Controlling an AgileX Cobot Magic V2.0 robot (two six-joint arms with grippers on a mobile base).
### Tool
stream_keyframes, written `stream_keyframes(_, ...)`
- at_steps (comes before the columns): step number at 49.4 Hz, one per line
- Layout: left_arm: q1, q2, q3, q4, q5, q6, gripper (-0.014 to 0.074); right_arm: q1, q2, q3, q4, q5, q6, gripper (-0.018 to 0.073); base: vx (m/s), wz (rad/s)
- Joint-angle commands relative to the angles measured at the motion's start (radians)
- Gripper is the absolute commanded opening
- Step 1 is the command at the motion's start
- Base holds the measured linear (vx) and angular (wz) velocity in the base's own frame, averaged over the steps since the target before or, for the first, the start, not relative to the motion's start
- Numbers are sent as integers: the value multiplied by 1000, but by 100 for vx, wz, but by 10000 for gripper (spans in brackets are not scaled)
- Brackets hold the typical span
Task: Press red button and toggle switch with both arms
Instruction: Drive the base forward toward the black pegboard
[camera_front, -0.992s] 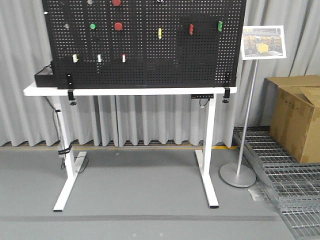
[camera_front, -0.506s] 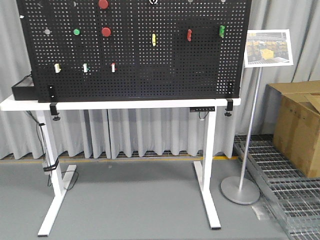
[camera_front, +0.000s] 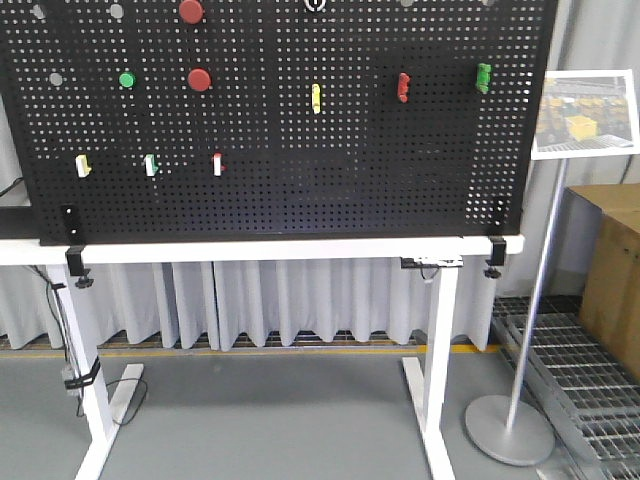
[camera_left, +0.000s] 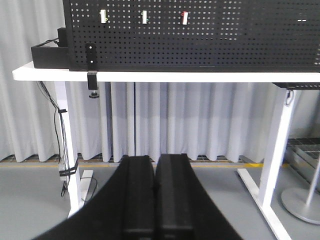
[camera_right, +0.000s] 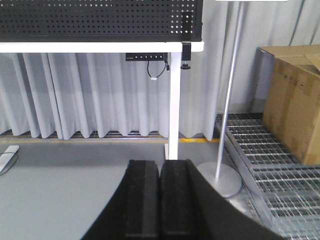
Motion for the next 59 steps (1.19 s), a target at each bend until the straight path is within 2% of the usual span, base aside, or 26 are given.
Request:
stream_keyframes(1,2,10,26,-10,-85,-8,2,-1,-15,10,-4,-76,-8,-3,33,5)
stream_keyframes(59,2,10,26,-10,-85,-8,2,-1,-15,10,-4,-78,-8,-3,31,1)
